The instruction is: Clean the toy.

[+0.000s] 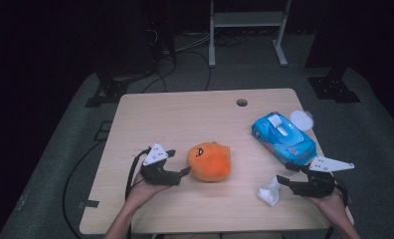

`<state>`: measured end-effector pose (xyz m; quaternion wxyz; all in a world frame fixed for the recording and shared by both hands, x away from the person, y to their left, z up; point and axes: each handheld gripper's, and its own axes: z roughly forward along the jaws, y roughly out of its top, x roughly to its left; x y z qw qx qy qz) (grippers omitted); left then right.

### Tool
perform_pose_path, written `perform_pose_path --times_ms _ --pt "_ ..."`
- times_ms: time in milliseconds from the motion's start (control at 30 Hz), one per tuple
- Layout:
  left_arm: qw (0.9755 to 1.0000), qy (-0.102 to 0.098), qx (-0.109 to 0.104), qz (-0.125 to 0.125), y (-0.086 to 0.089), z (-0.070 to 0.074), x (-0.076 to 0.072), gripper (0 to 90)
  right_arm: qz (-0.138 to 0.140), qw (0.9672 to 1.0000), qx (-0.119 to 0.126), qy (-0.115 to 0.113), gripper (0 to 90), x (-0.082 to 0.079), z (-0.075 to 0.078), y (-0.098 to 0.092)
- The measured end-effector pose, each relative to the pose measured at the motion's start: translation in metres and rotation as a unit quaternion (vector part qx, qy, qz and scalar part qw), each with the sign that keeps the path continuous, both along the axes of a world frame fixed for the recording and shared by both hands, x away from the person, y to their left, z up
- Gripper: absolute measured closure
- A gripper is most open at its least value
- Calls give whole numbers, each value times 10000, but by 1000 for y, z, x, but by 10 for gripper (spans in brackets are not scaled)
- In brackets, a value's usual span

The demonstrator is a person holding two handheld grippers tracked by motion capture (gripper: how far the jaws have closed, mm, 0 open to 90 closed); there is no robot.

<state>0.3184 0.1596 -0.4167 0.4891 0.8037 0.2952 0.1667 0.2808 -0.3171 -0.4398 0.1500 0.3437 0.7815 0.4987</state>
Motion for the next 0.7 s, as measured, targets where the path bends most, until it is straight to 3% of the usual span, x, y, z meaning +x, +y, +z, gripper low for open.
perform_pose_path --times_ms 700 --pt "9998 118 -73 174 23 -14 -14 143 -52 10000 -41 26 345 0 -1 -1"
